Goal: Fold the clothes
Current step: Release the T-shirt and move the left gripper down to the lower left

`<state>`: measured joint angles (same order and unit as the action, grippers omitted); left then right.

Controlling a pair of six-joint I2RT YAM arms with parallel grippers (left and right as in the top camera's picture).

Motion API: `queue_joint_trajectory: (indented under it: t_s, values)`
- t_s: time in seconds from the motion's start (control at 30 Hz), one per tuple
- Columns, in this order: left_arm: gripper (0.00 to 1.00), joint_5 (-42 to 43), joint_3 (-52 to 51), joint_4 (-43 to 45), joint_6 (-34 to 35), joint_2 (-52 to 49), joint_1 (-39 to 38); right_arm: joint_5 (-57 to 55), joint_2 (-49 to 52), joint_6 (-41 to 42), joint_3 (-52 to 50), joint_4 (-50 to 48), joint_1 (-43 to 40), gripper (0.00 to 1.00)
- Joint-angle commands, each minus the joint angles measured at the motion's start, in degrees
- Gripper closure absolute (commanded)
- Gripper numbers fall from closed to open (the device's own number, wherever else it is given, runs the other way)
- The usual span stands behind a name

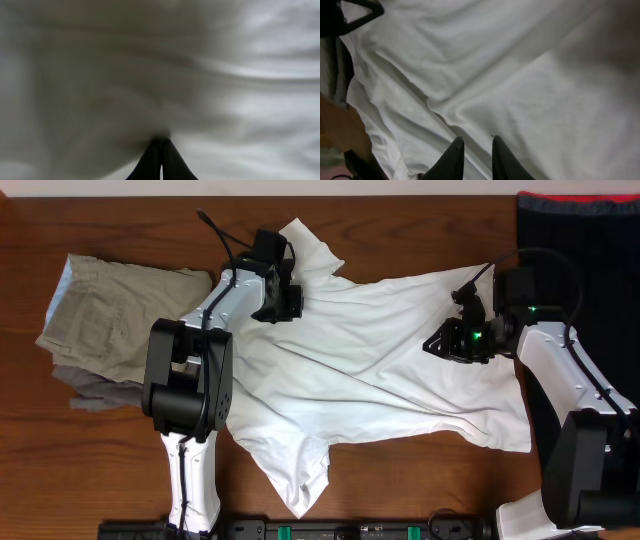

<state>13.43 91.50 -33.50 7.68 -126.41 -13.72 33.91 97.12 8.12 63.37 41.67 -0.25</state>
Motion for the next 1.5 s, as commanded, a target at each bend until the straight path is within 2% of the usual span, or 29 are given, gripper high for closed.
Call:
queue_joint_trajectory:
  t_s: [0.0, 0.2, 0.43, 0.53, 0.67, 0.7, 0.8, 0.83, 1.0, 1.13, 1.2, 1.33, 1.47]
  values:
    - [0.94, -6.0, -1.0, 1.6, -0.6, -2.9, 0.5, 1.0, 0.0, 0.6, 0.7, 0.2, 0.9, 0.82]
    - [0.94, -7.5, 1.4, 10.6, -1.6, -10.1, 1.5, 0.9, -0.1, 0.6, 0.7, 0.2, 1.6, 0.82]
    - [0.94, -7.0, 11.7, 10.4, -1.7, -12.8, 3.4, -8.2, -0.1, 0.7, 0.7, 2.3, 3.1, 0.82]
    - [0.94, -6.8, 18.3, 6.8, -1.8, -12.8, 4.1, -15.2, 0.0, 2.0, 0.7, 3.6, 3.4, 0.83]
    - [0.92, -6.8, 27.7, -2.1, -2.5, -12.7, 4.7, -26.1, 0.0, 6.2, 0.7, 5.7, 2.9, 0.83]
    - [0.87, -6.8, 29.5, -4.4, -2.6, -12.6, 4.8, -27.6, 0.0, 7.0, 0.6, 6.1, 2.6, 0.84]
    - [0.64, -6.8, 35.4, -13.7, -3.0, -11.9, 5.1, -28.5, 0.0, 7.7, 0.6, 7.5, 1.4, 0.85]
    - [0.49, -6.8, 37.6, -18.1, -3.0, -11.3, 5.2, -28.5, 0.0, 7.7, 0.6, 8.3, 0.9, 0.84]
    - [0.27, -6.8, 42.0, -34.2, -3.0, -6.6, 5.2, -28.6, 0.0, 7.7, 0.6, 11.4, -1.0, 0.79]
    - [0.29, -6.9, 42.0, -44.5, -2.3, -1.4, 5.4, -28.5, 0.0, 7.7, 0.3, 11.9, -3.1, 0.78]
    - [0.31, -7.9, 42.0, -47.8, 0.8, 0.8, 5.7, -28.2, 0.0, 7.7, 0.3, 11.9, -4.0, 0.80]
    - [0.37, -13.2, 42.0, -56.5, 6.6, 5.5, 6.8, -27.9, 0.0, 7.5, 0.2, 11.9, -4.3, 0.80]
    - [0.39, -20.0, 41.8, -63.3, 10.1, 10.3, 7.5, -27.7, 0.0, 7.5, -0.6, 11.1, -4.2, 0.80]
